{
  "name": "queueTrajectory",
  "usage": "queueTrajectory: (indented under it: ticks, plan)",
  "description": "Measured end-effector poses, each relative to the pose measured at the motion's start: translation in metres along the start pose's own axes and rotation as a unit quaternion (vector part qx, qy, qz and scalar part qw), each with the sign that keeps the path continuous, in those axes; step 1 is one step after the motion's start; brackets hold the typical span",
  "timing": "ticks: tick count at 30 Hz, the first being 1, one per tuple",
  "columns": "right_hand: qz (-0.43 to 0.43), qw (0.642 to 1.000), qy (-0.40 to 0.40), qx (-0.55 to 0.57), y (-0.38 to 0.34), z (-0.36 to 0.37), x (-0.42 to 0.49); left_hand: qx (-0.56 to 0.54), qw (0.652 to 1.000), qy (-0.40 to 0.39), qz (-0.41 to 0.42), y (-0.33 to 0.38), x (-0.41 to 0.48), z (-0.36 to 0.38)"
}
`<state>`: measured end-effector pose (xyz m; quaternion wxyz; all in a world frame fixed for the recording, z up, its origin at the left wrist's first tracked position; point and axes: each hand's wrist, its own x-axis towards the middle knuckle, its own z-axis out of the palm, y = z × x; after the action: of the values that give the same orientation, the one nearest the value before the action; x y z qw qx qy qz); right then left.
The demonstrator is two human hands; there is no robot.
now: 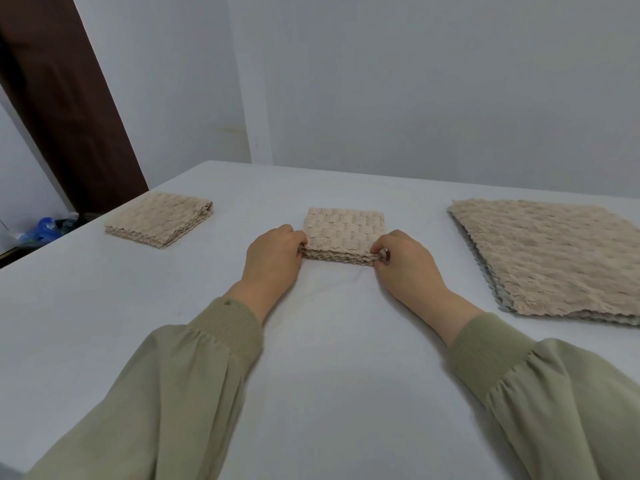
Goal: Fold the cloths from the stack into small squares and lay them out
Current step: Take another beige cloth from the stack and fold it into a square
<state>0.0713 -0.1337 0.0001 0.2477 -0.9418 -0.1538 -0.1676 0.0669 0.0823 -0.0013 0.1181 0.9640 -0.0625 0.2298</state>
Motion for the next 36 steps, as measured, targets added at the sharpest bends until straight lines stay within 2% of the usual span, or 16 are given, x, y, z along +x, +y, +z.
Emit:
queueTrajectory:
  ticks: [18, 26, 36]
  plan:
    - [0.037, 0.997, 0.041, -0.048, 0.042, 0.059, 0.150, -0.015, 0.998, 0.009, -0.064, -0.035, 0.156, 0.080]
    - [0.041, 0.996, 0.057, -0.059, 0.042, 0.060, 0.144, 0.007, 0.997, -0.068, -0.038, -0.024, 0.132, 0.068]
    - [0.023, 0.997, 0.023, -0.069, 0.017, 0.035, 0.074, 0.001, 0.995, -0.096, -0.012, 0.029, 0.064, 0.038]
